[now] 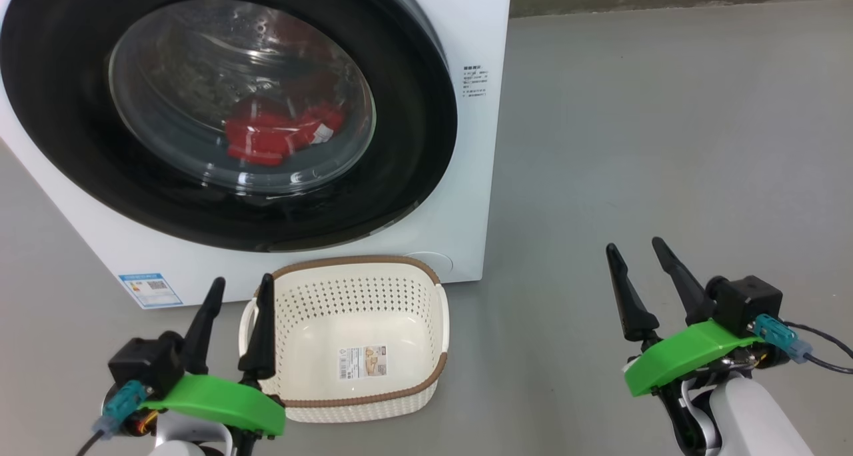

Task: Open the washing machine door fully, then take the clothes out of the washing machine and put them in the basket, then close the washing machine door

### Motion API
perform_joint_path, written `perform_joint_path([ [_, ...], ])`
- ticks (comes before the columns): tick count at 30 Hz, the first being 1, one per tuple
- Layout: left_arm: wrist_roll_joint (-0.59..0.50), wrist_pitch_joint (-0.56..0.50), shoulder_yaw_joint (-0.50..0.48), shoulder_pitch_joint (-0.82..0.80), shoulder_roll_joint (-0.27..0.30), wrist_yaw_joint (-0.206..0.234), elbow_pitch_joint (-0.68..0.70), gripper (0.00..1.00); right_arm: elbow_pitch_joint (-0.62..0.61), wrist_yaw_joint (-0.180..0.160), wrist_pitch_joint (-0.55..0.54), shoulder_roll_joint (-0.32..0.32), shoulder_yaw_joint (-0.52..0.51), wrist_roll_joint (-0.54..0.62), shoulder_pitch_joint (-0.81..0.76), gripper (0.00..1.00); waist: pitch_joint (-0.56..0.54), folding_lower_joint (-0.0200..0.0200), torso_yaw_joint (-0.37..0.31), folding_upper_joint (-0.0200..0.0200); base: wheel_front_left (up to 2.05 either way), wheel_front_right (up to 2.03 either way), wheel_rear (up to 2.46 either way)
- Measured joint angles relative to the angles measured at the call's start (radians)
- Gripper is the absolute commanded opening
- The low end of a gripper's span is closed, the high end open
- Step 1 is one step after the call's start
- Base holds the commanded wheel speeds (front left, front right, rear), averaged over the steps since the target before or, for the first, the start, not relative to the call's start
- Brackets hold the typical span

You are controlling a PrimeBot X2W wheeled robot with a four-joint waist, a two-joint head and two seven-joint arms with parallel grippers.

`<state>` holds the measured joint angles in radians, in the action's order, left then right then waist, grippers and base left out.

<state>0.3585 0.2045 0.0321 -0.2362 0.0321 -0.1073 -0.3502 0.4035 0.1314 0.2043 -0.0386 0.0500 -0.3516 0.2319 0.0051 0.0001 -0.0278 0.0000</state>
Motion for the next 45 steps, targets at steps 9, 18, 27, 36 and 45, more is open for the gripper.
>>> perform_joint_path([
  [9,-0.104,0.026,0.007,-0.025,0.000,0.000,-0.026,1.00,0.009,0.000,0.025,-0.005,0.015,0.104,0.020,1.00,-0.001,0.0000,-0.003,0.0000,0.00,0.00,0.00],
  [18,-0.181,0.045,0.022,-0.048,0.000,0.000,-0.030,1.00,0.012,0.000,0.046,-0.010,0.018,0.184,0.044,1.00,0.000,0.0000,-0.003,0.0000,0.00,0.00,0.00],
  [27,-0.182,0.045,0.022,-0.052,0.000,0.000,-0.034,1.00,0.013,0.000,0.047,-0.011,0.017,0.186,0.044,1.00,-0.001,0.0000,-0.001,0.0000,0.00,0.00,0.00],
  [36,-0.181,0.045,0.022,-0.052,0.000,0.000,-0.033,1.00,0.005,0.000,0.047,-0.012,0.021,0.186,0.044,0.77,0.003,0.0000,0.000,0.0000,0.00,0.00,0.00],
  [45,-0.178,0.045,0.034,-0.052,0.000,-0.008,0.010,1.00,-0.022,0.000,0.048,-0.012,0.022,0.098,0.044,0.00,0.032,0.0000,0.013,0.0000,0.00,0.00,0.00],
])
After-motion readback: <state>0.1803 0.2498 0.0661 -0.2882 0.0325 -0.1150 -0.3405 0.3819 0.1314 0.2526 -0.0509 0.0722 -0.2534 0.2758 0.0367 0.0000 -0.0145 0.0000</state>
